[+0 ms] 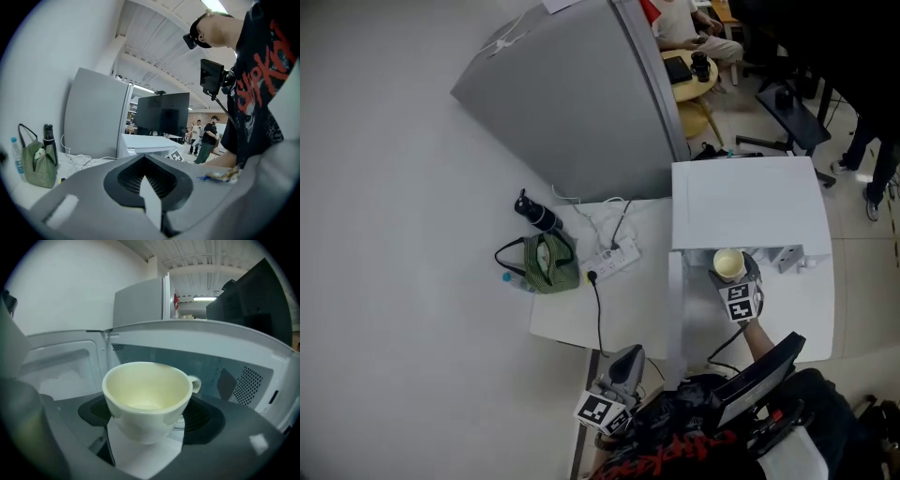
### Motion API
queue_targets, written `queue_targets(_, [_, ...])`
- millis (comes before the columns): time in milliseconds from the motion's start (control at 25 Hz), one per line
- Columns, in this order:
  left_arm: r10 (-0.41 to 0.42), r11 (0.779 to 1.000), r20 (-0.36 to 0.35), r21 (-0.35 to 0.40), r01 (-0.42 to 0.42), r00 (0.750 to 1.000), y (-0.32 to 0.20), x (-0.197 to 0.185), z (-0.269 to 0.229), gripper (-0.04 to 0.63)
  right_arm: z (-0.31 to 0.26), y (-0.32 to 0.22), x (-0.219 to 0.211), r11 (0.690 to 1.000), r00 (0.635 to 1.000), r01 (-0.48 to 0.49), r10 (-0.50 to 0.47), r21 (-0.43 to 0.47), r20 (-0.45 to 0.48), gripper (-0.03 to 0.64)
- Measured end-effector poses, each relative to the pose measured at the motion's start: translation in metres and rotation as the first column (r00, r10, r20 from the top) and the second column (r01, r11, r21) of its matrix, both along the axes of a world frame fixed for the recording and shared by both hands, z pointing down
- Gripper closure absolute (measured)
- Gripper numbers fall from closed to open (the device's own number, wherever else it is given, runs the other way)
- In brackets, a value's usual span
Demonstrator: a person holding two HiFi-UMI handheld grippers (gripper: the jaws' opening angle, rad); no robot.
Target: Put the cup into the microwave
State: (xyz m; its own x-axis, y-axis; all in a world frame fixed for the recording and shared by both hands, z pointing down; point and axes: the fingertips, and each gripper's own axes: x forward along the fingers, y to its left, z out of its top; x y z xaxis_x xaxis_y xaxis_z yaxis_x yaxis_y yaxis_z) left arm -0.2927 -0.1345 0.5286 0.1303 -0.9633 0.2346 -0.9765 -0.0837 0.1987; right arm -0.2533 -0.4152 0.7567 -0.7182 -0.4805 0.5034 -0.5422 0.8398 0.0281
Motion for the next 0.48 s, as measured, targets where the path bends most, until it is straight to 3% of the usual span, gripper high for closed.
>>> queue_targets(160, [-0.046, 0.999, 0.019, -0.012, 0.046, 0.999, 0.003, -0.007, -0.001, 0.592, 0.023, -0.025, -0.017, 0.999, 0.999, -0.033, 0.033, 0.014, -0.037, 0.169])
queue_targets(480, [-0.077, 0.996, 0.039, -0.036, 0.078, 0.996, -0.004, -0.007, 0.001, 0.592, 0.053, -0.06, -0.034, 0.993, 0.994, -0.109, 0.11, -0.044, 0.016, 0.169])
